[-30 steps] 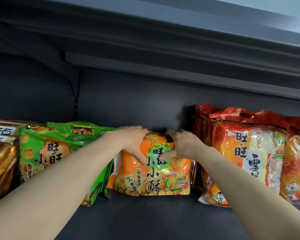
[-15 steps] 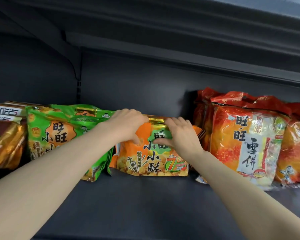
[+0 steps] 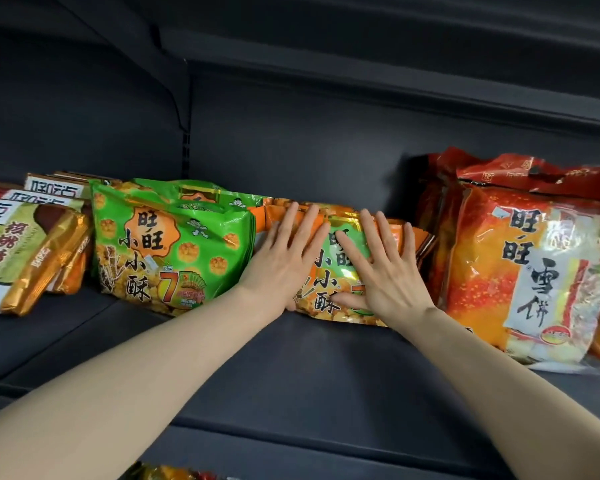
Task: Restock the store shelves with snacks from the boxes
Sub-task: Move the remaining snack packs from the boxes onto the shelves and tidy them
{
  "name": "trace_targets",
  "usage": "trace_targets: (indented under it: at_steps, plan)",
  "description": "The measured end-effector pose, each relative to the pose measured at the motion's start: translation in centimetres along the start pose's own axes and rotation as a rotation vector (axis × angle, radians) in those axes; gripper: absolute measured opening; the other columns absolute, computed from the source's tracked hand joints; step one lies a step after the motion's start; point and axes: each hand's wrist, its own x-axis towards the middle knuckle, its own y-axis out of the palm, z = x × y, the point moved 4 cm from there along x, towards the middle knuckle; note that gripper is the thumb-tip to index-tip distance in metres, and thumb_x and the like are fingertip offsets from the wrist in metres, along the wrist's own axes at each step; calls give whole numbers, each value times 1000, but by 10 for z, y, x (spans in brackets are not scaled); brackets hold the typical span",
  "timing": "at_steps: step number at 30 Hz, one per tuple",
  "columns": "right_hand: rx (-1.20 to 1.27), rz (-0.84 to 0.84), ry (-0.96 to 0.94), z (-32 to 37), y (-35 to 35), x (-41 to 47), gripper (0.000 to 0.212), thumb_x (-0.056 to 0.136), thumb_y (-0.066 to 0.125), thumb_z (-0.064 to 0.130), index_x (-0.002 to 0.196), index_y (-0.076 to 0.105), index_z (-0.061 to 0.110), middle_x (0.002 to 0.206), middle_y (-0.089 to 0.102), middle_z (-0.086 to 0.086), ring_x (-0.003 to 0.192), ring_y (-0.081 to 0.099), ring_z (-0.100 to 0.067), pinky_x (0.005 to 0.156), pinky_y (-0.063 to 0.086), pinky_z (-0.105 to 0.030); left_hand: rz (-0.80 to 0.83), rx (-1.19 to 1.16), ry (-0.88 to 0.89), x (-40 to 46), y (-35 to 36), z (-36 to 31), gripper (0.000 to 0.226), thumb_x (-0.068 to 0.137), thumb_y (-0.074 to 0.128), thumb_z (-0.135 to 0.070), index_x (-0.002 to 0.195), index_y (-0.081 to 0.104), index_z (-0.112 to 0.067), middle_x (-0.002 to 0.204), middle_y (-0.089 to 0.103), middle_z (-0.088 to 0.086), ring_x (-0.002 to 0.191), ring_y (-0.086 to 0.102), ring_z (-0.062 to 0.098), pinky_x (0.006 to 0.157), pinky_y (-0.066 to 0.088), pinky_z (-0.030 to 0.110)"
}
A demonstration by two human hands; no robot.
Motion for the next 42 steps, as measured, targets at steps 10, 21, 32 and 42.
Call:
trace_targets:
  at_steps: [10, 21, 32, 42]
  plan:
    - [84, -74, 33, -3, -21, -5, 97, 86, 26, 85, 158, 26, 19, 164, 10, -23, 150, 14, -43, 113, 17, -70, -147, 86, 101, -27, -21, 0, 136, 69, 79, -57, 154, -10, 0, 160, -22, 23, 147, -20, 41, 122, 1, 52]
    - [12, -211, -127, 153, -103, 72, 93, 88, 48, 73, 158, 24, 17, 163, 15, -24, 151, 15, -42, 117, 20, -61, -155, -11, -12, -104, -19, 189, 149, 59, 75, -74, 154, -14, -1, 159, -26, 20, 147, -25, 33, 121, -9, 43]
    - [-13, 71, -11, 203, -50, 126, 129, 54, 72, 80, 158, 26, 18, 162, 15, -26, 148, 22, -44, 115, 28, -52, -29, -52, -30, -87, 39, 215, 151, 62, 74, -74, 150, -24, 0, 159, -25, 22, 146, -24, 42, 122, -2, 53]
    - [12, 59, -50, 194, -17, 140, 131, 60, 58, 87, 159, 11, 16, 162, 7, -28, 148, 20, -45, 115, 29, -53, -1, 15, -61, -56, 75, 216, 160, 56, 73, -79, 144, -35, 0, 151, -39, 27, 140, -34, 45, 119, -9, 56]
